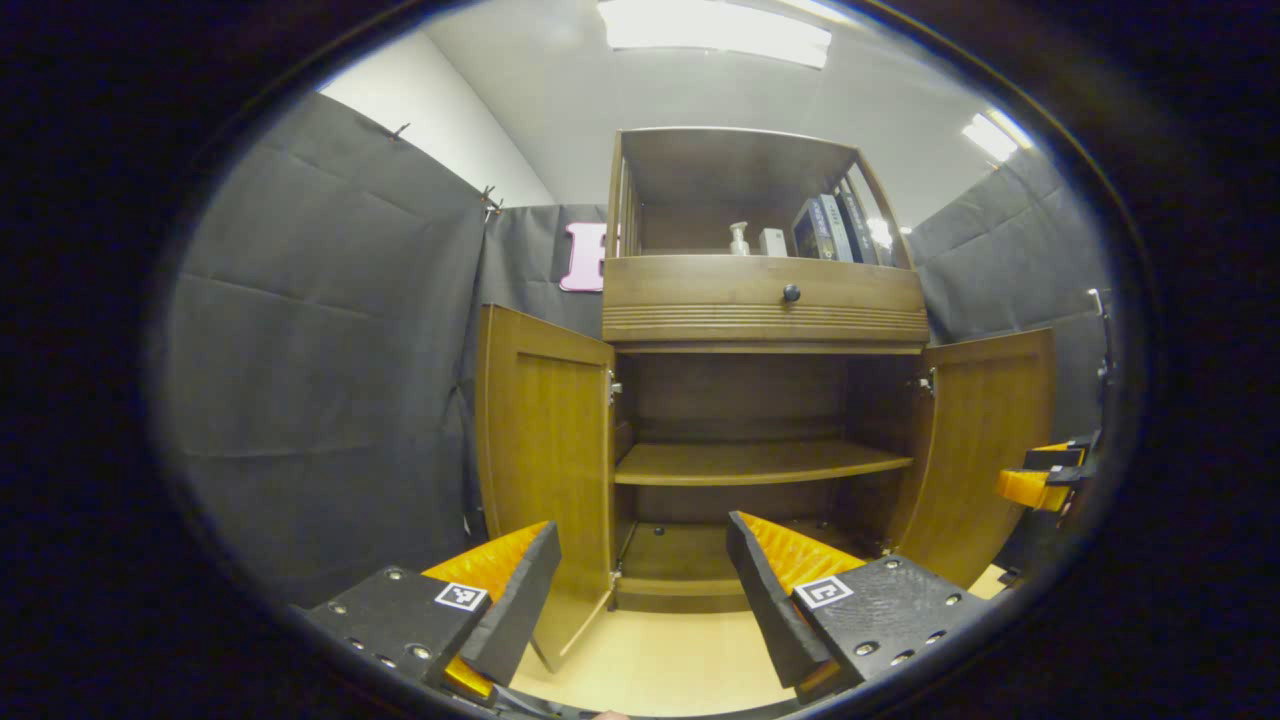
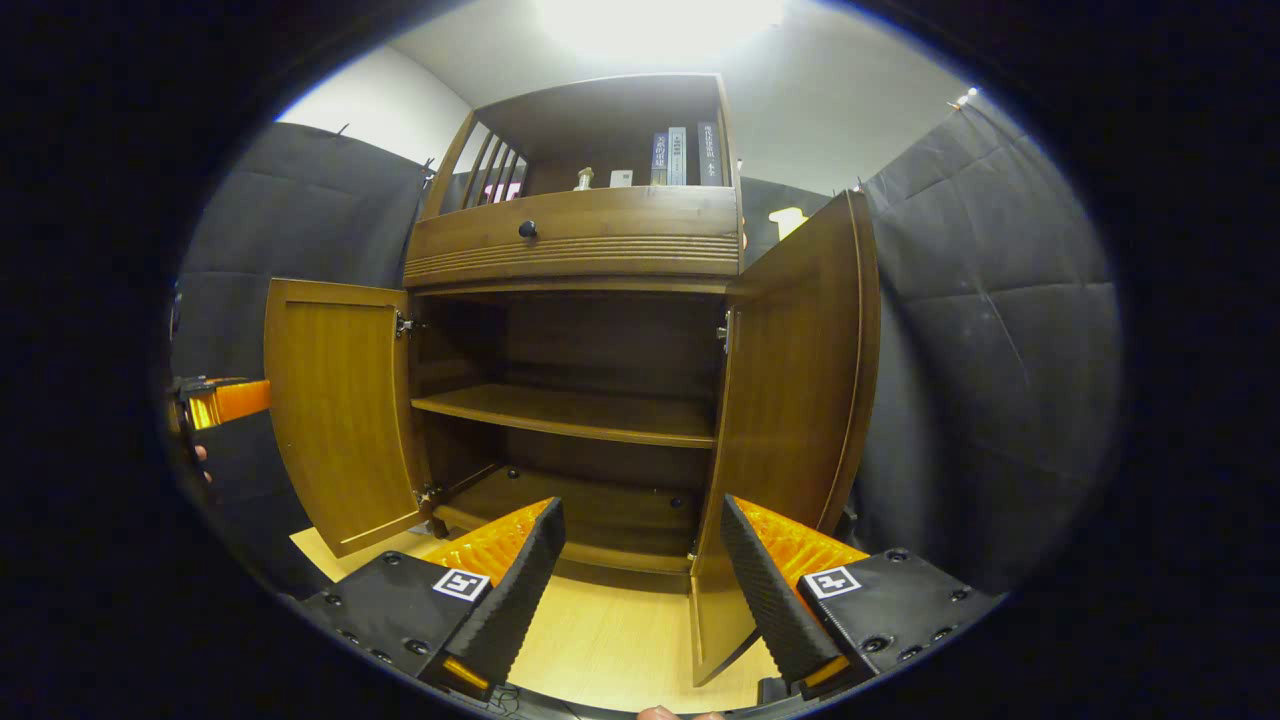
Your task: Open the right door of the double-door shoe cabinet with the right hand, and open the left door with the left hand.
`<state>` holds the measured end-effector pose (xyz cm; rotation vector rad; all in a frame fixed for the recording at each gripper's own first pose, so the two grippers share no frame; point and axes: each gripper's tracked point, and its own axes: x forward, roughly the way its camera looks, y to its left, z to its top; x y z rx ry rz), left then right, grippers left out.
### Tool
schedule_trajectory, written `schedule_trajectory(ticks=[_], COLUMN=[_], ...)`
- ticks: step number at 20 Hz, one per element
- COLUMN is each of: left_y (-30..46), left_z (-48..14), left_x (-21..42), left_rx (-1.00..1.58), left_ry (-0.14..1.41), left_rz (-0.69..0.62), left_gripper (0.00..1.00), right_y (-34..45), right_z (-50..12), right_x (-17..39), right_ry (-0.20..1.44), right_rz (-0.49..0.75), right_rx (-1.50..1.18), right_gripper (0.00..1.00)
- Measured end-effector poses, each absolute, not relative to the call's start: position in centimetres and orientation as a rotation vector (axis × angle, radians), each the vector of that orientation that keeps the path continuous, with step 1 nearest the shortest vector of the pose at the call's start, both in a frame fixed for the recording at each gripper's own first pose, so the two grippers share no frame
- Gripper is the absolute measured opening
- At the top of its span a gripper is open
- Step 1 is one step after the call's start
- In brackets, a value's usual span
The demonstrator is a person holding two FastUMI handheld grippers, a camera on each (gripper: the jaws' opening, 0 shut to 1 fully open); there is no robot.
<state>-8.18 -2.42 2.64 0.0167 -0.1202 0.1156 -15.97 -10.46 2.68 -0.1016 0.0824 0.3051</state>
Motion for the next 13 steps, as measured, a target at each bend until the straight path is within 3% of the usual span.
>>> schedule_trajectory(ticks=[4, 5, 6, 10, 13], left_y=[-3.4, -3.2, -3.1, -2.6, -2.0], left_z=[2.3, 2.3, 2.1, 1.2, 0.5], left_x=[-8.6, -8.8, -9.0, -10.9, -12.2], left_rx=[-0.023, -0.018, -0.015, 0.04, 0.1], left_ry=[-0.118, -0.123, -0.122, -0.101, -0.083], left_rz=[0.119, 0.119, 0.112, 0.084, 0.093], left_gripper=[0.96, 0.96, 0.96, 0.96, 0.96], right_y=[-9.8, -9.4, -8.9, -6.2, -4.5], right_z=[2.0, 1.9, 1.7, 1.2, 1.8], right_x=[-15.8, -15.8, -15.8, -16.3, -16.5], right_ry=[0.1, 0.097, 0.1, 0.1, 0.088], right_rz=[0.298, 0.291, 0.291, 0.32, 0.351], right_rx=[-0.039, -0.026, -0.013, 0.017, 0.003], right_gripper=[0.98, 0.94, 0.98, 0.94, 0.98])
